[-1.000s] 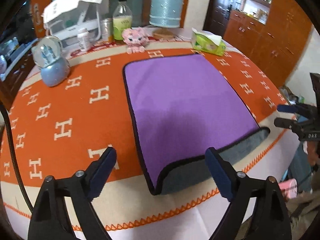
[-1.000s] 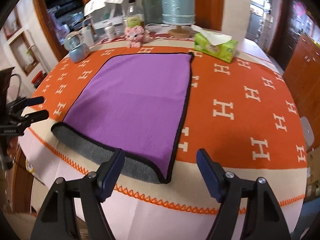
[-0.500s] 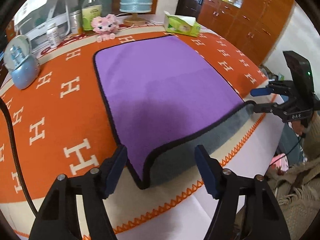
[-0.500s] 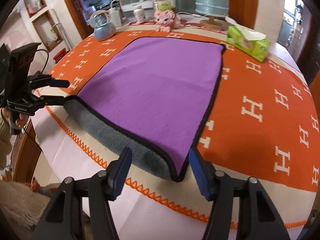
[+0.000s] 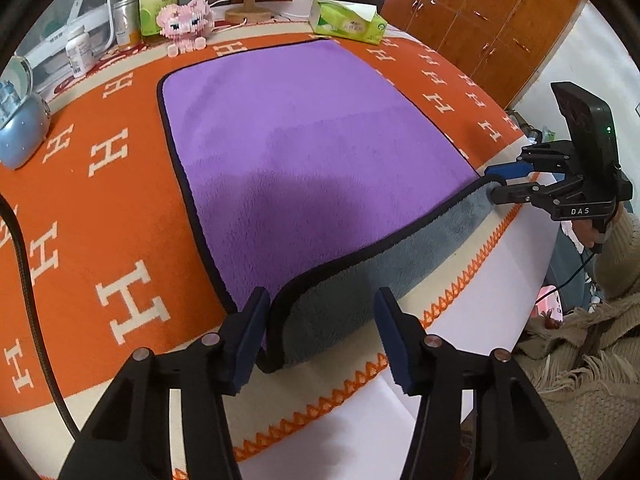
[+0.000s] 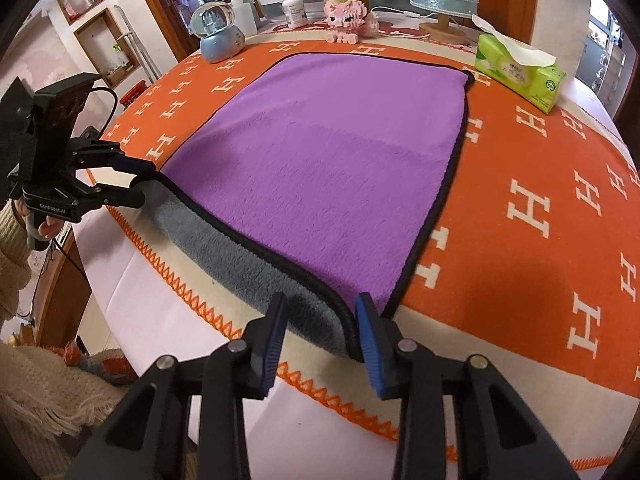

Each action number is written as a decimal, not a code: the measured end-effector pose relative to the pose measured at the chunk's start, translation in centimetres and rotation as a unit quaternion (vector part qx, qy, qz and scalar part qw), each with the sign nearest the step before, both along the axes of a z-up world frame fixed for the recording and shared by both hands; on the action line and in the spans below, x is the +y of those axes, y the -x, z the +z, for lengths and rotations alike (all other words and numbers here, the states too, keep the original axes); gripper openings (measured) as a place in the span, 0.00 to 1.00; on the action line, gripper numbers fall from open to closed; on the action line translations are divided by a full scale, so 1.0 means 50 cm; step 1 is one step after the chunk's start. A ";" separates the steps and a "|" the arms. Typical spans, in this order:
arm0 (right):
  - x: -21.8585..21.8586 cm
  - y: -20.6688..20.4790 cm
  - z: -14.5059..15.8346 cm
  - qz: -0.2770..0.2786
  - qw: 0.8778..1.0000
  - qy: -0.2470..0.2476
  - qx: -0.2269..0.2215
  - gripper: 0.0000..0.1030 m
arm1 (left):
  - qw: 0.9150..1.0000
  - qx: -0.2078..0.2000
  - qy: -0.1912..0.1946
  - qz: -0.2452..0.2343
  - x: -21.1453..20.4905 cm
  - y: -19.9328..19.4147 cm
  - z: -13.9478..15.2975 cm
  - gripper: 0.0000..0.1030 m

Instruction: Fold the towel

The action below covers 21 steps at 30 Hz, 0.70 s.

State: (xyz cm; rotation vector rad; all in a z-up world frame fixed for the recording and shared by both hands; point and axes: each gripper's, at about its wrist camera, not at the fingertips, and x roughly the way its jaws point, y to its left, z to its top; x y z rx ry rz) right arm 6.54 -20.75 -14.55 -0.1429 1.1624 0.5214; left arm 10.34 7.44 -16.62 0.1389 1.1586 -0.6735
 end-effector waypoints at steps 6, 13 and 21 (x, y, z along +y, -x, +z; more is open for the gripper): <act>-0.004 -0.001 0.000 -0.004 1.000 -0.003 0.003 0.28 | 1.000 0.016 -0.004 0.008 0.014 -0.014 -0.013 0.48; -0.004 -0.003 -0.004 -0.008 1.000 -0.005 0.009 0.23 | 0.999 0.032 0.001 0.008 0.024 -0.020 -0.026 0.35; -0.004 0.001 -0.006 -0.010 1.000 -0.001 0.011 0.10 | 1.000 0.029 -0.008 0.009 0.019 -0.016 -0.026 0.20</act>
